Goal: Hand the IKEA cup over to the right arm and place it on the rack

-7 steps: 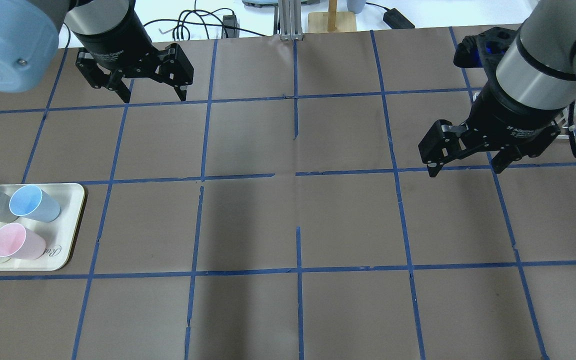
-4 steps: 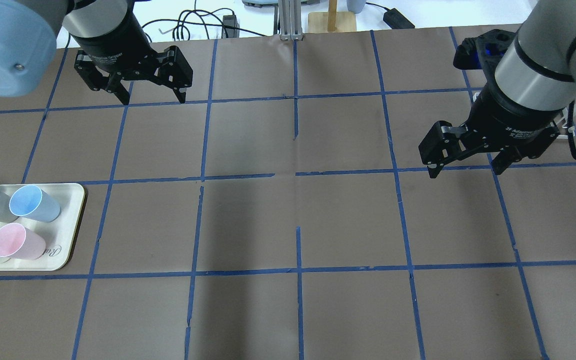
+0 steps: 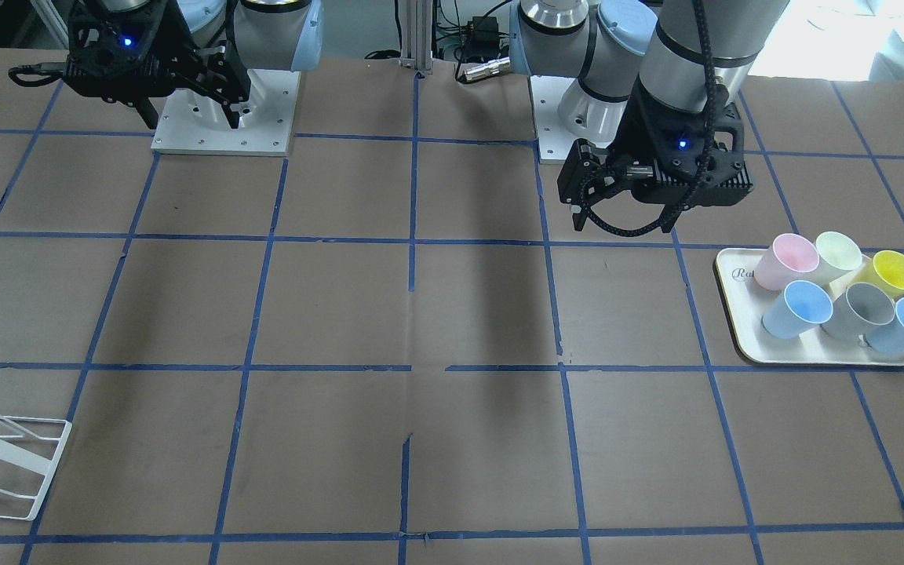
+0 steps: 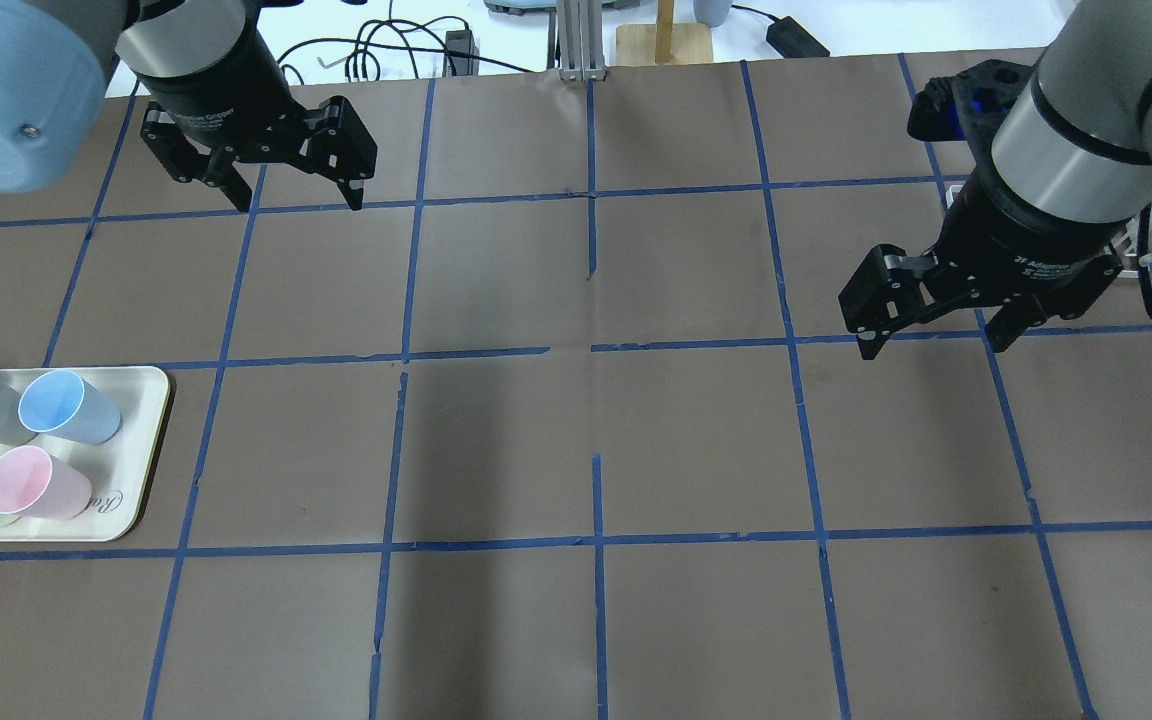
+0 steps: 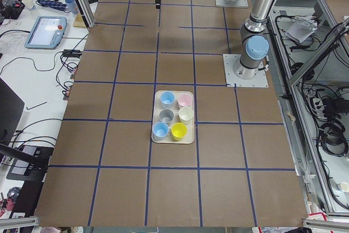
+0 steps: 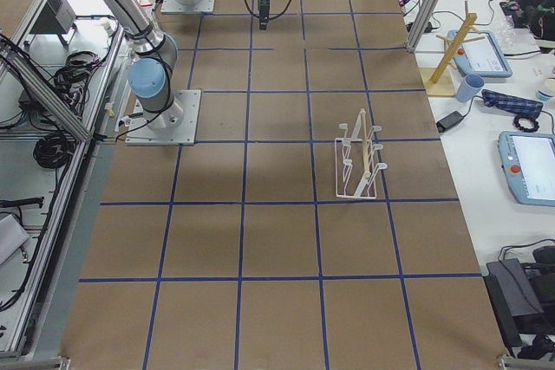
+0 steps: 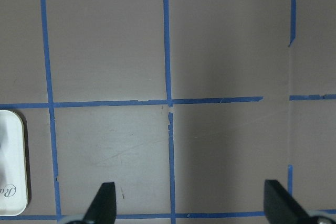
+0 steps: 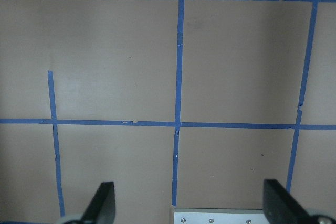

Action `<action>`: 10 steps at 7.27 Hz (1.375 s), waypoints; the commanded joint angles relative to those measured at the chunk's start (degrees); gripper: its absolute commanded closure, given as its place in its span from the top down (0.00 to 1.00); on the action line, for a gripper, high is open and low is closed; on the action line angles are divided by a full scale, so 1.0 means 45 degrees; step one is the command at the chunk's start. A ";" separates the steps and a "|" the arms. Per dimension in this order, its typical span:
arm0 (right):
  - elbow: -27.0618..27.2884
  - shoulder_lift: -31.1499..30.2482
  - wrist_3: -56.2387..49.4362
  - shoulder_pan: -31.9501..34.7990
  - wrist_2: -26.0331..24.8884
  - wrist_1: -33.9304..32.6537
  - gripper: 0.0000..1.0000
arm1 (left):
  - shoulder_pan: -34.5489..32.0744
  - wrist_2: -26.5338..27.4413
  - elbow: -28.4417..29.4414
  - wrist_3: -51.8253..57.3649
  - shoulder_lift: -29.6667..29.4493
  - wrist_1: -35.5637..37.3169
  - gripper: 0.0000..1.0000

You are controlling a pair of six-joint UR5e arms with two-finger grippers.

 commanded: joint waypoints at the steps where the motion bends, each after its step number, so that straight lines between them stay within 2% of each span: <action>1: 0.0064 -0.0080 0.0103 0.0015 -0.0013 -0.0121 1.00 | 0.0542 -0.0001 -0.0028 0.0326 0.0135 -0.0129 1.00; 3: 0.0141 -0.0431 0.0163 0.0016 -0.0011 0.0013 1.00 | 0.1340 -0.0060 -0.0475 0.0636 0.0233 -0.0169 1.00; 4: 0.0161 -0.0529 0.0163 0.0016 0.0180 -0.0044 1.00 | 0.2255 -0.0099 -0.0710 0.1103 0.0234 -0.0189 1.00; 5: 0.0297 -0.0433 0.0008 0.0016 0.0221 -0.0219 1.00 | 0.3327 -0.0331 -0.1060 0.3505 0.0234 -0.0131 1.00; 7: 0.0513 -0.0237 0.0144 0.0016 0.0241 -0.0240 1.00 | 0.6098 -0.1266 -0.1783 0.6619 -0.0271 0.0412 1.00; 9: 0.0454 -0.0256 0.0144 0.0016 0.0222 -0.0472 1.00 | 0.7144 -0.1330 -0.2019 1.0385 -0.1382 0.2362 1.00; 10: 0.0435 -0.0295 0.0163 0.0016 0.0241 -0.0532 1.00 | 0.7940 -0.1310 -0.2078 1.2048 -0.2064 0.2698 1.00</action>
